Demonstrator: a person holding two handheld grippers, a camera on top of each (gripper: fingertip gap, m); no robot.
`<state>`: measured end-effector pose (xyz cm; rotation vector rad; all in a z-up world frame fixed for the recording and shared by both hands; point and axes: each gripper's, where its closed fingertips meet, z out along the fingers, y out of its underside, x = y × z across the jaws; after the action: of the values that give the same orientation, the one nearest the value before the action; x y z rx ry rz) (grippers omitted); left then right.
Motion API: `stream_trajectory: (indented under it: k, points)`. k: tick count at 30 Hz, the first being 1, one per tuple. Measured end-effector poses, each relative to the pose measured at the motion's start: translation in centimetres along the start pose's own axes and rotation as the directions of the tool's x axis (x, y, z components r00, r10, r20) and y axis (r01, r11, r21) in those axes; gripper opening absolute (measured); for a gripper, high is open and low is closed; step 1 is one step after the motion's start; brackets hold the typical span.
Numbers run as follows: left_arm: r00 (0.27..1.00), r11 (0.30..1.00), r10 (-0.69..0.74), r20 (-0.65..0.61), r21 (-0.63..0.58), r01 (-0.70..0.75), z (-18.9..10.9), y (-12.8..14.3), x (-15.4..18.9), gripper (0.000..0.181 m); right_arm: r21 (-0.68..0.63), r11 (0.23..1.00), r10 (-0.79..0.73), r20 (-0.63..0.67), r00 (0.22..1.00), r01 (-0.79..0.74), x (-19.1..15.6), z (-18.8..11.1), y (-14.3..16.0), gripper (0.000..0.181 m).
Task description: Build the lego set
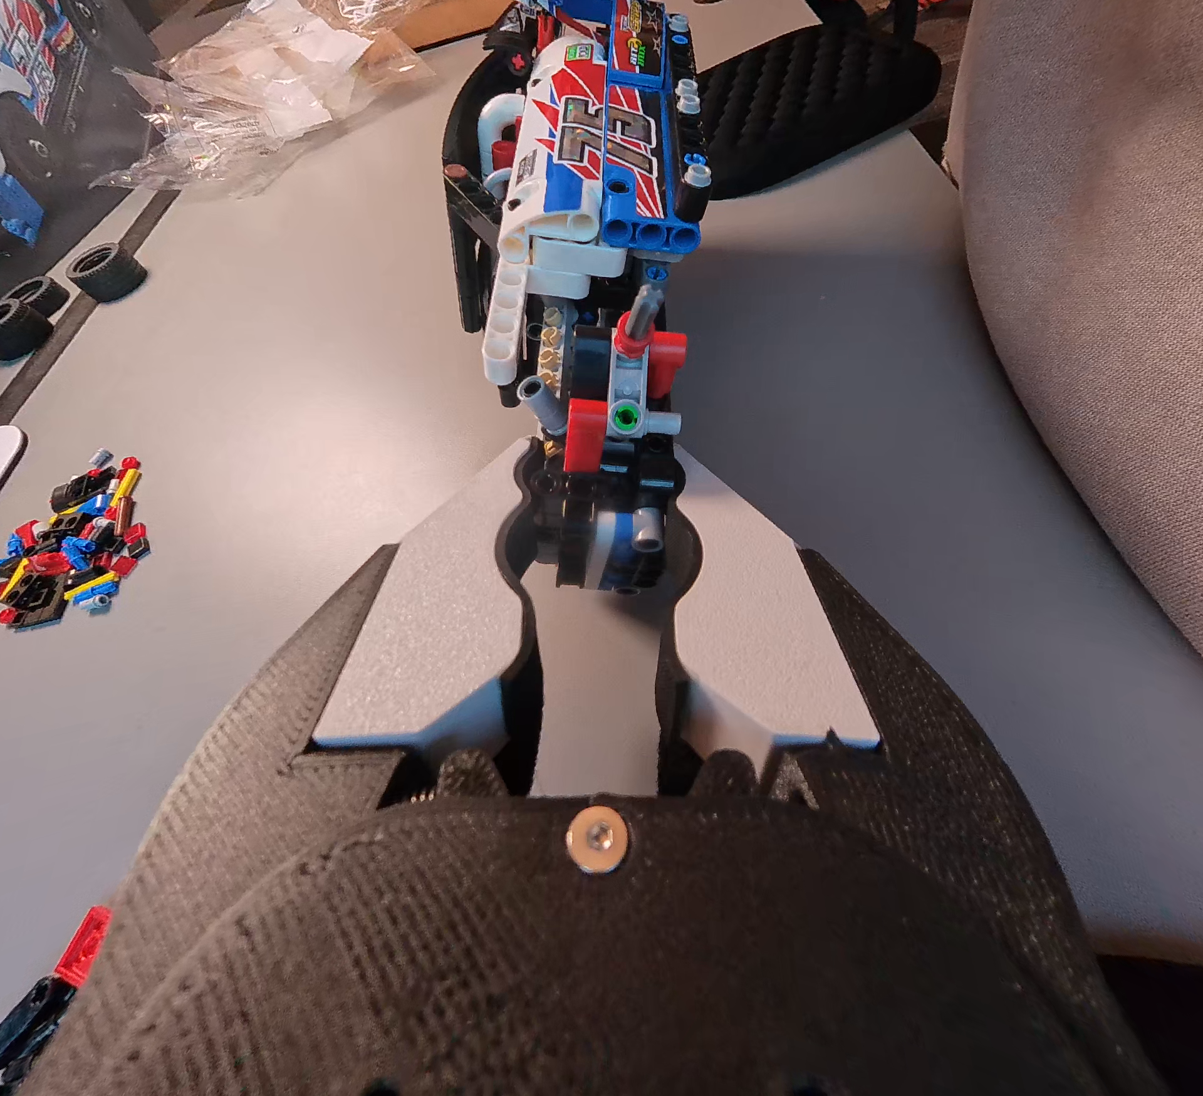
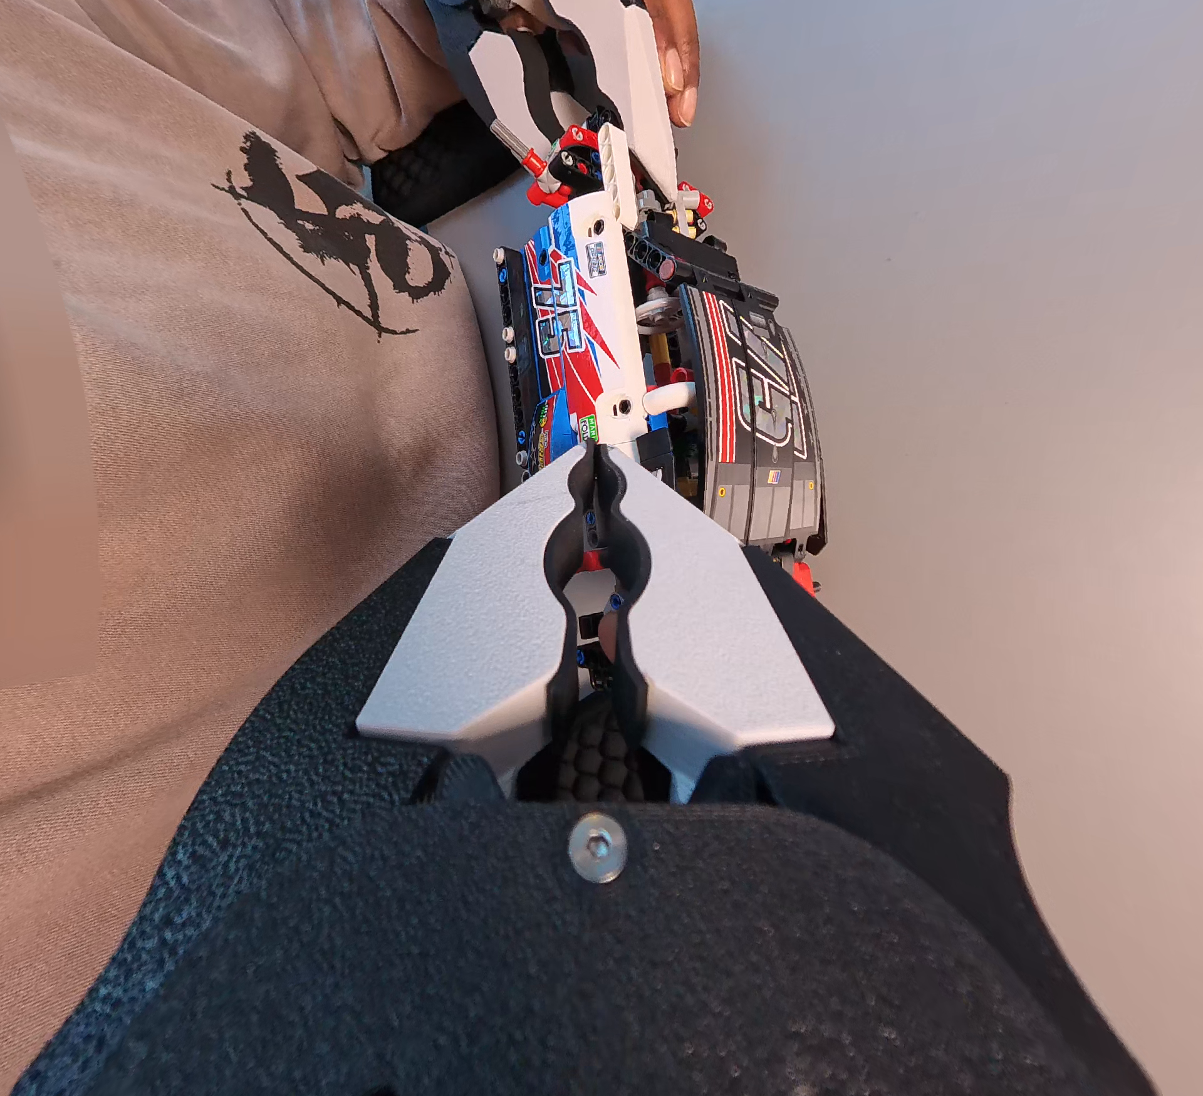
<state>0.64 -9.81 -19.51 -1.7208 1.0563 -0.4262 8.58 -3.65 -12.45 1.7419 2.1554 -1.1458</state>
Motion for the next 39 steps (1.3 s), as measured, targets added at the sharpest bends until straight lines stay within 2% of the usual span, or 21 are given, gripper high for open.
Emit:
stream_trajectory:
  k: [18, 39]
  points:
    - [1.0, 1.0, 0.005, 0.0, 0.0, -0.005, 0.0, 0.0, 0.04, 0.033, -0.051, 0.998, -0.026, -0.075, 0.997, 0.022, 0.16, 0.34, 0.15, 0.0]
    - [1.0, 1.0, 0.003, 0.0, 0.0, -0.003, 0.0, 0.01, 0.05, 0.033, -0.111, 0.985, -0.148, -0.186, 0.971, 0.129, 0.59, 0.25, 0.33, 0.0]
